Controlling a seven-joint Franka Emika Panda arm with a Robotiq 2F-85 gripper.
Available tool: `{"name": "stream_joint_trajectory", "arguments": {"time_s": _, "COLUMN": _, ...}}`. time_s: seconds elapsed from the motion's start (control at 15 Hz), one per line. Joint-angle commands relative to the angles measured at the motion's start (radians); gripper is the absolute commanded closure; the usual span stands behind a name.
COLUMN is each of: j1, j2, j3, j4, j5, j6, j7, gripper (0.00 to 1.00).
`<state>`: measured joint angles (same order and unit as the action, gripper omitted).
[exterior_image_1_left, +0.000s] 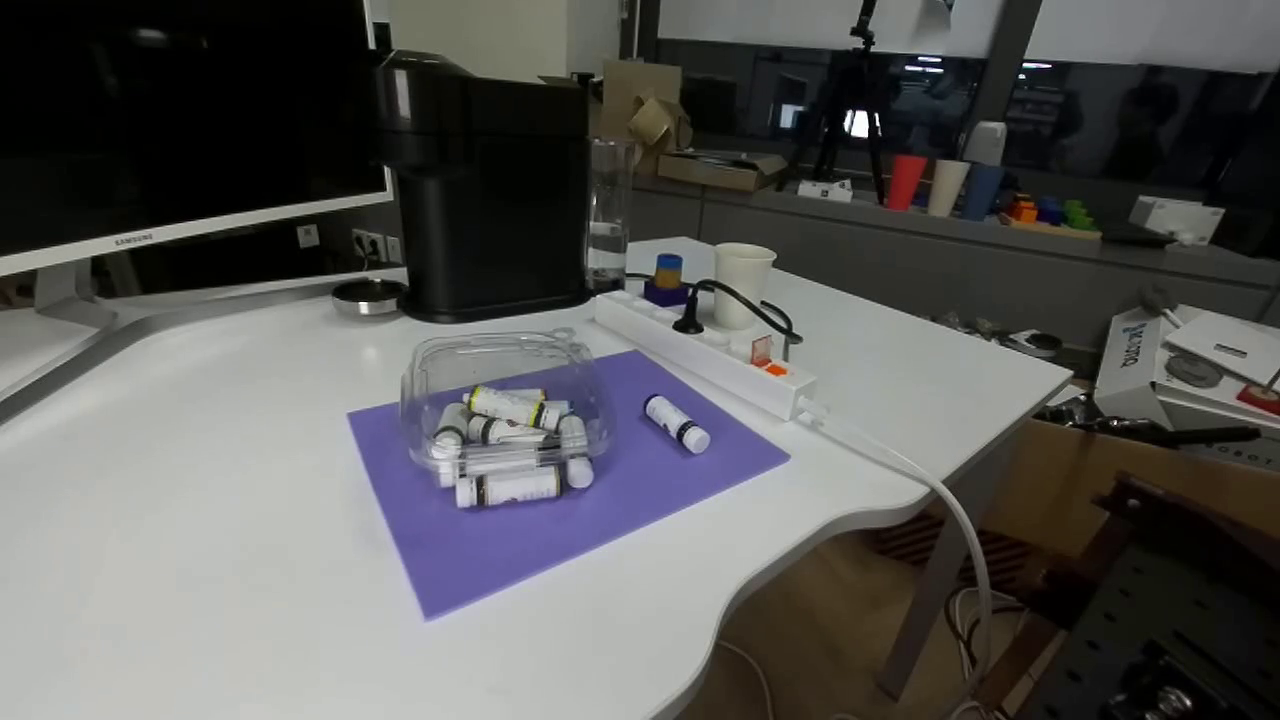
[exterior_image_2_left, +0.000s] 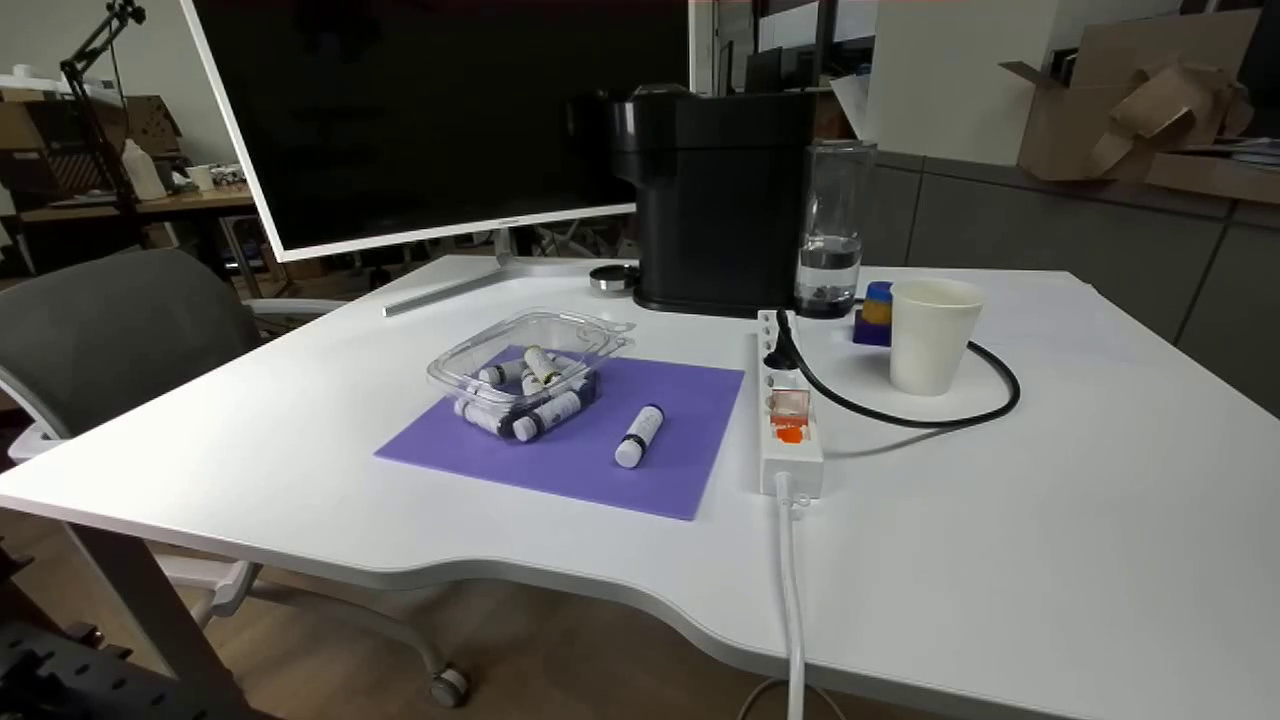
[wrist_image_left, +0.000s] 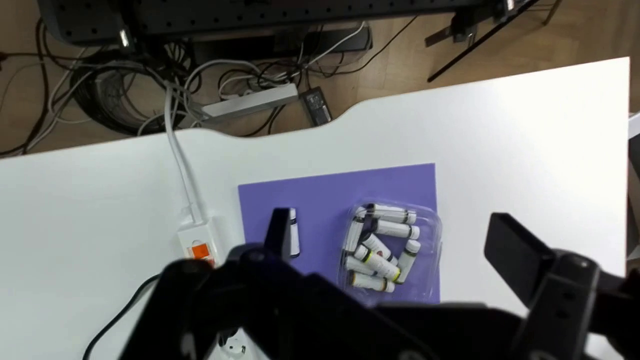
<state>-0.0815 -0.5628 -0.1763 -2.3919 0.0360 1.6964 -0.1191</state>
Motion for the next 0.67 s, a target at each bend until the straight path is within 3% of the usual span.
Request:
{"name": "stream_joint_trajectory", "arguments": {"time_s": 0.0, "j1": -0.003, "j2": 0.123, "j3": 0.019, "j4": -0.039, "j5": -0.054, "j6": 0.195, "j7": -0.044, "gripper": 0.00}}
{"name": "stream_joint_trajectory", "arguments": {"time_s": 0.27, "j1": 0.007, "j2": 0.299, "j3": 0.035, "j4": -0.070, "j5": -0.090, "j6": 0.411, "j7": -0.086, "gripper": 0.00}}
{"name": "stream_joint_trajectory", "arguments": {"time_s": 0.53, "j1": -0.011, "j2": 0.499, "j3": 0.057, "j4": -0.037, "j5": -0.154, "j6": 0.554, "j7": -0.017, "gripper": 0.00}}
{"name": "stream_joint_trajectory", "arguments": {"time_s": 0.6, "j1": -0.004, "j2": 0.418, "j3": 0.052, "j4": -0.082, "j5": -0.120, "j6": 0.533, "j7": -0.064, "gripper": 0.00}}
